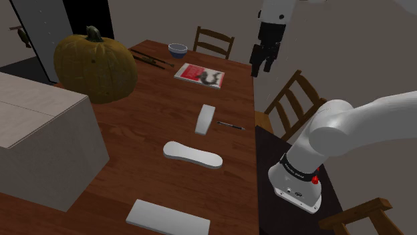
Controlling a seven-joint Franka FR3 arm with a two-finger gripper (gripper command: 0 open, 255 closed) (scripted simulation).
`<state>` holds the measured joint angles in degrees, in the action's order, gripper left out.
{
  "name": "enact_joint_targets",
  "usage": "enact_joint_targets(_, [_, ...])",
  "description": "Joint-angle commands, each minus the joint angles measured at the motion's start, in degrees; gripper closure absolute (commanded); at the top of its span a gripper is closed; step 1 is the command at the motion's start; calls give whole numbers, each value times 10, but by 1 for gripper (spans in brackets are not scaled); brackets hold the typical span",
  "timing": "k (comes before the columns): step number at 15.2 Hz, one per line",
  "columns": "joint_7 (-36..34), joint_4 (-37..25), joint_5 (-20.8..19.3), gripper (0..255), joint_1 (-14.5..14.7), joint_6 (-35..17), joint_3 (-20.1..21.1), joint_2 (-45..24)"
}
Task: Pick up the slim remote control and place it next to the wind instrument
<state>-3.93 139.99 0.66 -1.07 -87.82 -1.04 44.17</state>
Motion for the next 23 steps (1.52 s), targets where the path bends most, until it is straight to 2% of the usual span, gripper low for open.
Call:
enact_joint_targets(1, [0,0,0,0,0,0,0,0])
enact_joint_targets(8, [-198,90,64,0,-27,-156,82,-36])
enact_joint_targets(15, [-394,124,104,0,-59,-332,168,-145])
enact_joint_targets(19, [-513,118,99,0,-89,-433,215,-234])
enact_joint_targets(23, [-643,97,60,0,-126,-521,254,-330])
